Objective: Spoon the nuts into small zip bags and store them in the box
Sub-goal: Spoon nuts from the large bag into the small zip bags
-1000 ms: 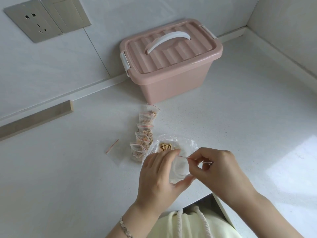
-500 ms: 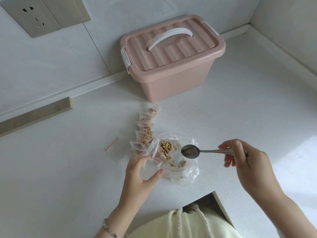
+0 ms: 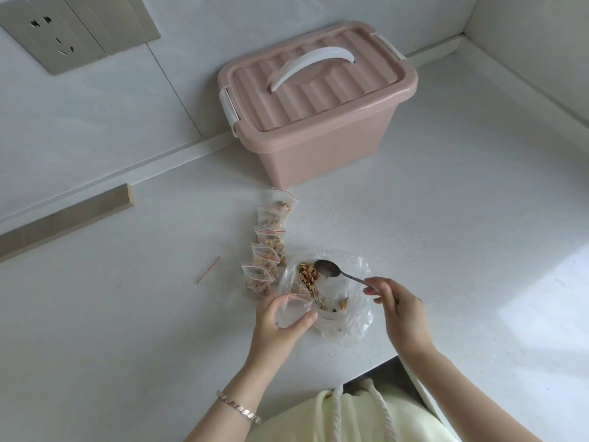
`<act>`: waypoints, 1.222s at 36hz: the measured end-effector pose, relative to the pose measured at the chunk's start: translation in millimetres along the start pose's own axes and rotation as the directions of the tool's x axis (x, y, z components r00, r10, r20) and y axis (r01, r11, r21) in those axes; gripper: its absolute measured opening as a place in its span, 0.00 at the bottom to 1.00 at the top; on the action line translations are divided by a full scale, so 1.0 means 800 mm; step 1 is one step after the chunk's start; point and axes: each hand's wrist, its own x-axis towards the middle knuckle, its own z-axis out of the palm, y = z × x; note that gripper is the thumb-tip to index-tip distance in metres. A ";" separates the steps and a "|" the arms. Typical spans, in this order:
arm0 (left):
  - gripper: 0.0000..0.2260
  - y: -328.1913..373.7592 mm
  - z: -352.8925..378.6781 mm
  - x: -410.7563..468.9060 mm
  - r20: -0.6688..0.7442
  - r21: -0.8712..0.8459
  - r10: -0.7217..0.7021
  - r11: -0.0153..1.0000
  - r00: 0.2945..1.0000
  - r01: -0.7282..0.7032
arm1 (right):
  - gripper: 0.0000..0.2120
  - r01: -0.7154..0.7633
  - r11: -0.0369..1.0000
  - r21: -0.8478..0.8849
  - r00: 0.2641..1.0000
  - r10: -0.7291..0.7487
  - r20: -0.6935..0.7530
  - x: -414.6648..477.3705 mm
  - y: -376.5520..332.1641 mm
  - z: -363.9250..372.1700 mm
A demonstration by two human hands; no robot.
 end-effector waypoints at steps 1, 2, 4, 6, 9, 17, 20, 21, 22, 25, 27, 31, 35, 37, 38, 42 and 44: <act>0.17 -0.001 0.001 0.001 0.006 -0.011 -0.003 1.000 1.000 0.003 | 0.13 -0.002 1.000 -0.001 1.000 0.002 0.013 -0.002 0.003 0.002; 0.16 -0.003 0.002 0.003 0.020 -0.023 0.001 1.000 1.000 -0.001 | 0.12 -0.008 1.000 0.005 1.000 0.008 0.024 -0.003 0.006 0.004; 0.15 -0.005 0.005 0.007 0.055 -0.064 0.006 0.998 0.998 -0.002 | 0.10 -0.048 0.998 0.036 0.998 0.047 0.042 -0.005 0.010 0.006; 0.15 -0.002 0.008 0.008 0.079 -0.121 0.006 0.993 0.997 0.004 | 0.12 -0.087 0.992 0.086 0.995 0.083 0.050 -0.006 0.013 0.008; 0.12 -0.003 0.012 0.013 0.099 -0.144 0.005 0.990 0.995 0.009 | 0.13 -0.134 0.981 0.140 0.989 0.124 0.080 -0.006 0.011 0.009; 0.23 0.005 0.018 0.028 0.119 -0.119 -0.013 0.992 0.993 0.028 | 0.14 -0.224 0.947 0.230 0.973 0.203 0.114 0.000 0.012 0.010; 0.24 0.008 0.020 0.032 0.135 -0.116 0.008 0.993 0.991 0.008 | 0.15 -0.284 0.910 0.303 0.958 0.258 0.123 0.003 0.013 0.008; 0.26 0.008 0.020 0.034 0.133 -0.116 0.017 0.993 0.991 -0.002 | 0.16 -0.312 0.888 0.337 0.950 0.285 0.129 0.004 0.013 0.006; 0.26 0.009 0.020 0.034 0.137 -0.120 0.021 0.993 0.990 -0.004 | 0.16 -0.345 0.862 0.371 0.939 0.315 0.139 0.004 0.013 0.004; 0.17 0.013 0.017 0.035 0.191 -0.116 0.048 0.993 0.980 -0.026 | 0.17 -0.448 0.770 0.454 0.893 0.412 0.182 0.004 0.017 -0.008; 0.11 0.017 0.015 0.035 0.243 -0.093 0.065 0.995 0.968 -0.043 | 0.18 -0.501 0.714 0.488 0.862 0.464 0.206 0.004 0.021 -0.017; 0.14 0.020 0.014 0.038 0.293 -0.087 0.096 0.993 0.951 -0.074 | 0.20 -0.557 0.596 0.578 0.814 0.529 0.239 0.003 0.029 -0.031; 0.20 0.015 0.014 0.044 0.237 -0.081 0.122 0.991 0.964 -0.105 | 0.20 -0.551 0.536 0.640 0.806 0.541 0.241 0.000 0.035 -0.036; 0.21 0.012 0.010 0.044 0.180 -0.045 0.117 0.993 0.977 -0.110 | 0.20 -0.539 0.540 0.646 0.814 0.531 0.235 -0.001 0.036 -0.039; 0.20 0.010 0.009 0.044 0.148 -0.017 0.123 0.992 0.981 -0.122 | 0.20 -0.533 0.552 0.642 0.820 0.524 0.230 -0.001 0.035 -0.040; 0.18 0.005 0.002 0.038 0.082 0.100 0.203 0.972 0.976 -0.211 | 0.20 -0.496 0.647 0.579 0.852 0.492 0.180 -0.001 0.029 -0.048; 0.20 0.005 -0.001 0.033 0.080 0.147 0.233 0.959 0.969 -0.242 | 0.20 -0.467 0.700 0.540 0.871 0.470 0.144 0.000 0.023 -0.055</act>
